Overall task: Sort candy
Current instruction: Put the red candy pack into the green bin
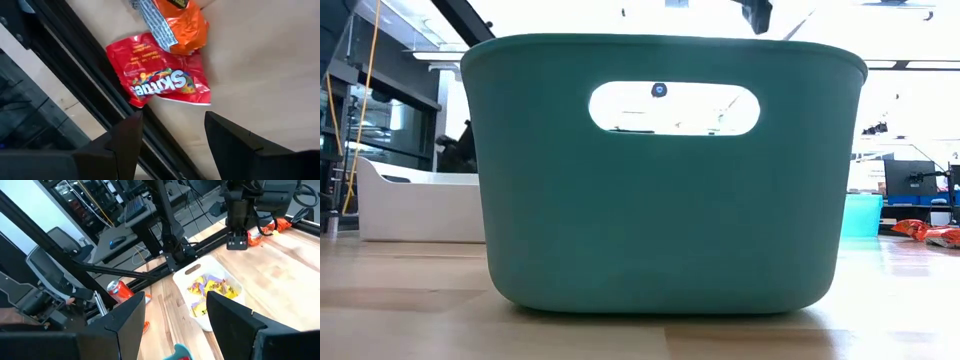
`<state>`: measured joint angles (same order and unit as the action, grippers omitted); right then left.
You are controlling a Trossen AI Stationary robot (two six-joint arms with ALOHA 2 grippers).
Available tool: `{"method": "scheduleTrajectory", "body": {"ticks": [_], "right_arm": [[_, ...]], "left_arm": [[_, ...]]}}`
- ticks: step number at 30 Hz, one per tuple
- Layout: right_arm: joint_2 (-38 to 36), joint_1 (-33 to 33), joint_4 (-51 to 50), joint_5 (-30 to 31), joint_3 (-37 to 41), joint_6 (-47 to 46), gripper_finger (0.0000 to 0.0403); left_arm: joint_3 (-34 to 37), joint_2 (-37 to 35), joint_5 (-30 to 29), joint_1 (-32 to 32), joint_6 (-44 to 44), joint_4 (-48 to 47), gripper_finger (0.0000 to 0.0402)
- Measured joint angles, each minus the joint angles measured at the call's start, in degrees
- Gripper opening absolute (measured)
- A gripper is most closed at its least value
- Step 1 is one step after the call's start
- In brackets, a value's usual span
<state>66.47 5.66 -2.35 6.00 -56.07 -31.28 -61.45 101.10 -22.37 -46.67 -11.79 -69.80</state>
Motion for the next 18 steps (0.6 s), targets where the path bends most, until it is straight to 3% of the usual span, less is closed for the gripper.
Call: {"method": "scheduleTrajectory", "body": {"ticks": [9, 18], "right_arm": [[0.82, 0.01, 0.02, -0.17, 0.0, -1.49, 0.0206], [0.77, 0.01, 0.03, -0.17, 0.0, -1.89, 0.0206]], "left_arm": [[1.16, 4.65, -1.91, 0.26, 1.9, 2.6, 0.02], [6.91, 5.45, -4.75, 0.24, 4.26, 8.04, 0.02]]}}
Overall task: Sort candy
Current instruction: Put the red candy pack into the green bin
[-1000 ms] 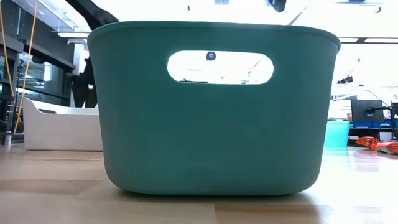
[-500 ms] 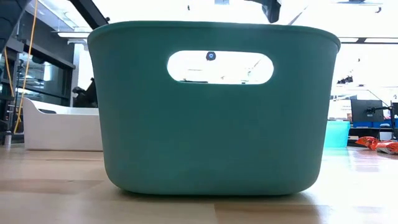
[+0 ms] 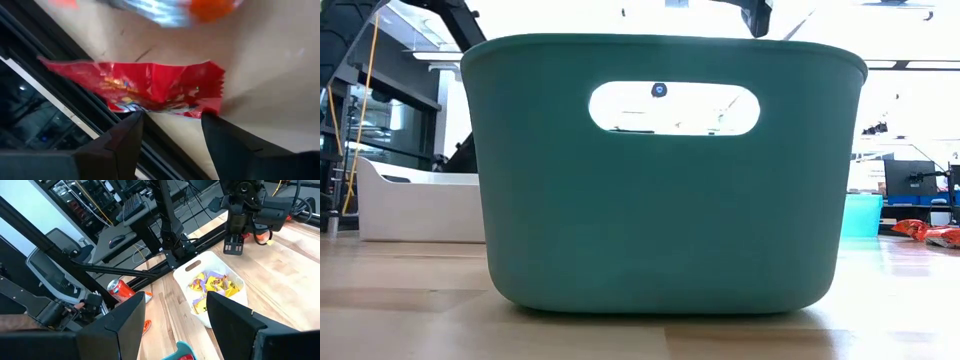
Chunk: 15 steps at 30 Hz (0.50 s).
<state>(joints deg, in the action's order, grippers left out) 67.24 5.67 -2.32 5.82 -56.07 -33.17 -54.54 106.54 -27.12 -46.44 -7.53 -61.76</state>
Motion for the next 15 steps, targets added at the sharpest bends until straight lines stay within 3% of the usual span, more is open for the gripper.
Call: {"method": "scheduleTrajectory", "body": {"ticks": [5, 11, 15], "right_arm": [[0.0, -0.01, 0.01, 0.0, 0.0, 0.01, 0.0206], [0.0, 0.0, 0.02, 0.0, 0.0, -0.44, 0.0206], [-0.01, 0.0, 0.0, 0.0, 0.0, -0.45, 0.0206]], "left_arm": [[0.83, -0.04, 0.55, 0.13, 3.76, 0.7, 0.0162], [0.89, 0.0, 4.89, 0.38, 4.69, 1.25, 0.0018], [0.89, 0.02, 5.92, 1.36, 4.75, 1.14, 0.0006]]}}
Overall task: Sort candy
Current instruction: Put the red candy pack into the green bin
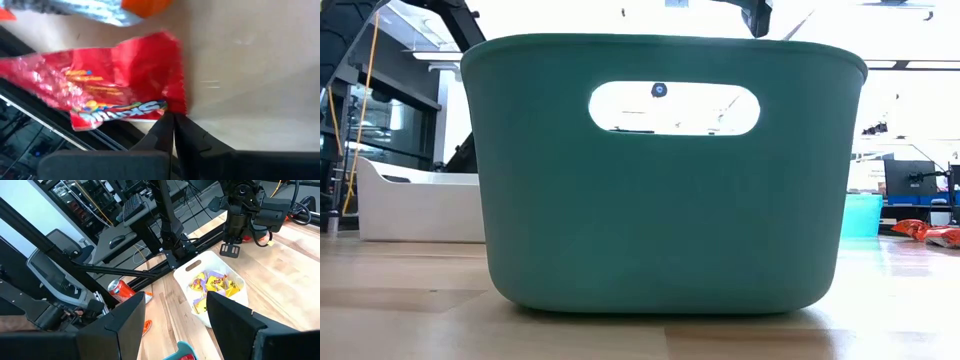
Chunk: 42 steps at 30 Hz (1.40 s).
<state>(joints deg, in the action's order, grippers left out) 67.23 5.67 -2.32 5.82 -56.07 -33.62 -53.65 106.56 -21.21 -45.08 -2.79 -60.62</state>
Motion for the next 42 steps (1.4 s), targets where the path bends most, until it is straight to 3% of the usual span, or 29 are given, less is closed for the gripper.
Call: {"method": "scheduleTrajectory", "body": {"ticks": [11, 17, 27, 34, 42], "right_arm": [[-0.04, 0.0, 0.01, 0.0, 0.0, 0.52, 0.0206], [-0.04, 0.0, -0.01, 0.0, 0.0, 0.68, 0.0206], [-0.04, 0.0, 0.01, -0.02, 0.0, 1.06, 0.0206], [-0.04, 0.0, 0.01, -0.02, 0.0, 0.44, 0.0206], [-0.04, 0.0, 0.0, -0.02, 0.0, 0.24, 0.0206]], "left_arm": [[0.11, -7.19, 15.76, 9.78, -2.05, 1.06, 0.0], [-0.26, -13.63, 14.08, 15.89, -3.46, 1.23, 0.0], [-1.62, -22.73, 11.84, 15.66, -6.35, 4.88, 0.0005], [2.13, -19.94, 11.59, 14.22, -8.13, 6.0, 0.0083], [6.79, -18.86, 10.24, 13.2, -10.22, 16.24, 0.0192]]}}
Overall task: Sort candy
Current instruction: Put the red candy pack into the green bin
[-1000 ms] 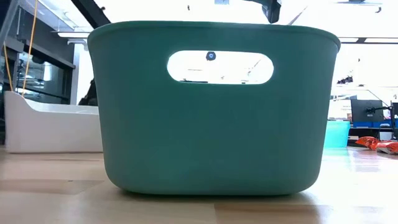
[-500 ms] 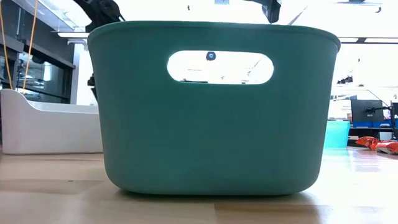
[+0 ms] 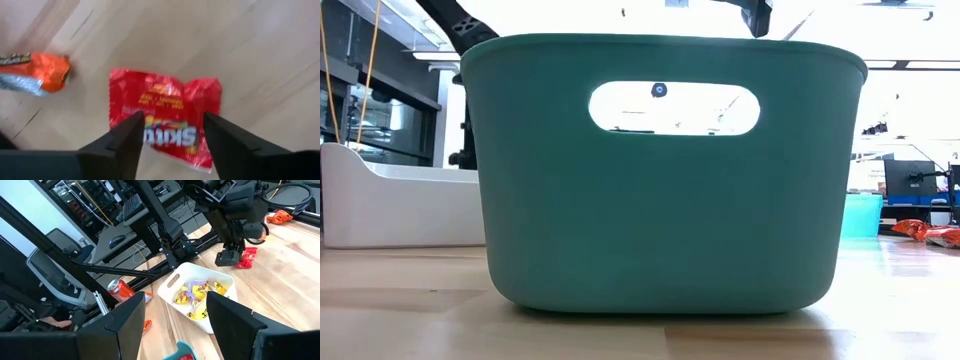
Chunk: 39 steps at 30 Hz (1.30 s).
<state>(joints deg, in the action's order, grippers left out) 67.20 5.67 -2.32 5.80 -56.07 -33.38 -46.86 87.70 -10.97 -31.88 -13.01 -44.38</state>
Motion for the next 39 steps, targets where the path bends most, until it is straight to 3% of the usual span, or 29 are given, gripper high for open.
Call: {"method": "scheduleTrajectory", "body": {"ticks": [5, 13, 16, 21, 25, 27, 32, 39], "right_arm": [[0.0, 0.0, 0.02, 0.0, 0.0, -0.36, 0.0206], [0.0, 0.0, 0.01, 0.01, 0.0, -1.39, 0.0206], [0.0, 0.0, 0.0, 0.01, 0.0, -2.57, 0.0206], [0.0, 0.0, 0.04, 0.0, 0.0, -2.68, 0.0206], [0.0, 0.0, 0.09, 0.0, 0.0, -2.38, 0.0206], [0.0, 0.0, 0.42, 0.0, 0.0, -2.34, 0.0206], [0.0, 0.24, 0.56, 0.03, 0.0, -0.68, 0.0206], [0.0, 1.41, 4.22, -0.08, 0.0, 5.23, 0.0206]], "left_arm": [[2.54, 0.23, 0.09, -0.17, -0.34, 2.3, 0.0218], [4.62, 2.81, -0.63, -1.11, -0.37, 2.3, 0.0214], [4.55, 2.86, -1.65, -1.05, 0.12, 2.08, 0.0168], [1.99, 0.66, -1.18, -1.2, 2.96, -2.33, 0.0022], [-1.87, -6.04, -0.26, -1.44, 3.6, -2.5, 0.0021], [-2.9, -10.83, 2.98, -1.11, 2.63, -0.97, 0.0012], [-1.98, -25.08, 13.42, 4.16, -5.22, 15.03, 0.0007], [5.87, -37.1, 10.67, 22.86, -16.28, 46.39, 0.0007]]}}
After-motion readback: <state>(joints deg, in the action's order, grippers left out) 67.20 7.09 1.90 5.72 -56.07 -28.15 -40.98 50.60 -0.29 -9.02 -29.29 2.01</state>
